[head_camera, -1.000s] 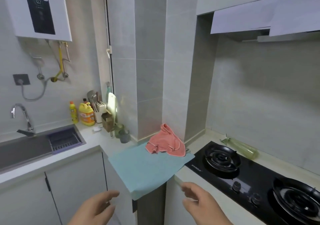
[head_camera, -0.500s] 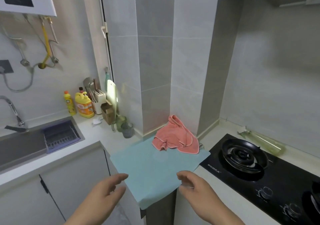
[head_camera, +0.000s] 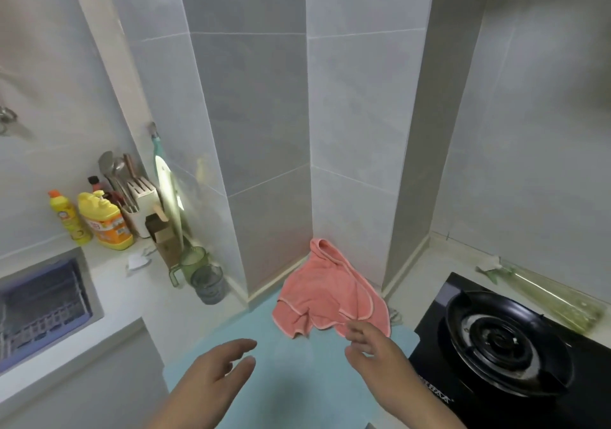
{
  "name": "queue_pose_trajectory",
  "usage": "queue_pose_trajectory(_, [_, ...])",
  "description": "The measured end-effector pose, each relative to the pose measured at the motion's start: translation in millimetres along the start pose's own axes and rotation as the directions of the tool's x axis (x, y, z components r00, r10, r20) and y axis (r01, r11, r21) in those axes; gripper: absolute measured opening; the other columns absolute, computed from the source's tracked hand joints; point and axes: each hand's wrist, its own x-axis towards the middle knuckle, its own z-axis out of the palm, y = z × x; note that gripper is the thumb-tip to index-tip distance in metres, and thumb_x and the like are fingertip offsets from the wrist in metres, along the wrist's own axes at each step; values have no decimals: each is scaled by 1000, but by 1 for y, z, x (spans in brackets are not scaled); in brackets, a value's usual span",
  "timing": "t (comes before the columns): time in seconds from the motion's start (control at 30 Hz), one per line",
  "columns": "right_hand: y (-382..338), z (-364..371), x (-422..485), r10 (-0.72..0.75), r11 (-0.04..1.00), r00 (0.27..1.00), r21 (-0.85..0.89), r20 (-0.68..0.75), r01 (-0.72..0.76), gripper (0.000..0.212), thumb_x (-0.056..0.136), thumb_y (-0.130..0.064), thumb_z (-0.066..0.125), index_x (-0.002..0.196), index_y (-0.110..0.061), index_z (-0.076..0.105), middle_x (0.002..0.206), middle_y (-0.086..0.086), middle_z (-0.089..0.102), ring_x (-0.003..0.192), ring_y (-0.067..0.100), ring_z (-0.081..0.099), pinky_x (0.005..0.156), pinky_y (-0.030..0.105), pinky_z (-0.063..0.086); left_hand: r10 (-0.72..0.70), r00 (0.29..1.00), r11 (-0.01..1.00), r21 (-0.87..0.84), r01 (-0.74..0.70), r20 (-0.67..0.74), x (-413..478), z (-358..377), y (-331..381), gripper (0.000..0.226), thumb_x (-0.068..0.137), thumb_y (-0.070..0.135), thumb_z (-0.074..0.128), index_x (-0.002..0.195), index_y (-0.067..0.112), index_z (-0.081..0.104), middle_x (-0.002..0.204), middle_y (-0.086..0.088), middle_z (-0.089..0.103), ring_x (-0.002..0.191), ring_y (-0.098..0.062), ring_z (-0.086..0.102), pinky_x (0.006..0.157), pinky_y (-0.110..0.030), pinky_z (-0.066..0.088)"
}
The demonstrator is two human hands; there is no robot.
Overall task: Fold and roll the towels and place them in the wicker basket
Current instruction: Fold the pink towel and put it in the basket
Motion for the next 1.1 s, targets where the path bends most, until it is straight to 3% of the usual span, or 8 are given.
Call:
queue_pose_trajectory(0.23, [11, -15, 60, 84, 995, 991, 70, -102, -77, 36, 95, -14, 59, 121, -35, 46, 117, -20, 51, 113, 3, 52, 92, 16, 38, 114, 986, 991, 54, -121, 119, 85, 0, 16, 20, 96, 37, 55, 114, 45, 54, 123, 27, 56, 114, 5, 55, 93, -7, 39])
queue_pose_trajectory(0.43, [32, -21, 104, 269, 963, 934, 30, -237, -269, 41, 94, -9, 49, 133, -23, 50, 130, -8, 52, 123, 12, 50, 103, 29, 40, 155, 934, 974, 106, -198, 323, 180, 39, 9, 18, 95, 37, 56, 112, 44, 54, 124, 16, 62, 110, 3, 58, 97, -20, 46])
queue_pose_trajectory(0.6, [48, -24, 155, 367, 904, 841, -61, -397, -423, 12, 94, -11, 44, 99, -19, 52, 103, -5, 54, 93, 12, 53, 83, 27, 44, 170, 832, 955, 121, -271, 528, 253, 86, 14, 17, 89, 39, 52, 103, 50, 54, 96, 20, 70, 90, -15, 70, 79, -38, 58])
queue_pose_trajectory(0.7, [64, -16, 181, 397, 859, 804, -131, -442, -496, 16, 96, -19, 46, 107, -14, 56, 98, 2, 53, 96, 18, 52, 86, 27, 42, 228, 807, 903, 192, -385, 544, 286, 121, 3, 28, 86, 51, 54, 106, 33, 61, 77, 16, 59, 65, -4, 61, 54, -23, 51])
queue_pose_trajectory(0.8, [81, -3, 199, 392, 827, 789, -195, -473, -527, 20, 90, -15, 49, 108, -19, 57, 103, -2, 61, 102, 21, 60, 75, 21, 42, 388, 748, 625, 443, -643, 538, 312, 154, -29, 72, 74, 69, 48, 133, 29, 48, 133, 5, 54, 126, -20, 51, 99, -31, 42])
queue_pose_trajectory(0.87, [88, 5, 205, 379, 798, 776, -246, -504, -550, 25, 89, -19, 53, 114, -24, 53, 105, -7, 58, 102, 16, 58, 59, 7, 31, 400, 727, 493, 537, -684, 558, 324, 165, -54, 94, 55, 67, 62, 136, 21, 49, 142, -7, 50, 131, -33, 49, 102, -44, 44])
queue_pose_trajectory(0.97, [96, 12, 212, 336, 744, 753, -330, -566, -581, 36, 88, -29, 57, 123, -25, 53, 110, -2, 64, 101, 21, 57, 69, 15, 35, 450, 670, 467, 485, -740, 590, 338, 170, -76, 76, 43, 51, 80, 113, 22, 67, 120, -8, 68, 105, -30, 69, 78, -41, 59])
queue_pose_trajectory(1.1, [102, 13, 214, 232, 679, 753, -452, -616, -579, 33, 87, -37, 60, 120, -31, 64, 104, 2, 68, 103, 24, 60, 79, 28, 37, 637, 619, 596, 216, -773, 460, 348, 160, -76, 43, 79, 35, 47, 114, 29, 71, 126, 11, 63, 114, -9, 61, 104, -23, 45])
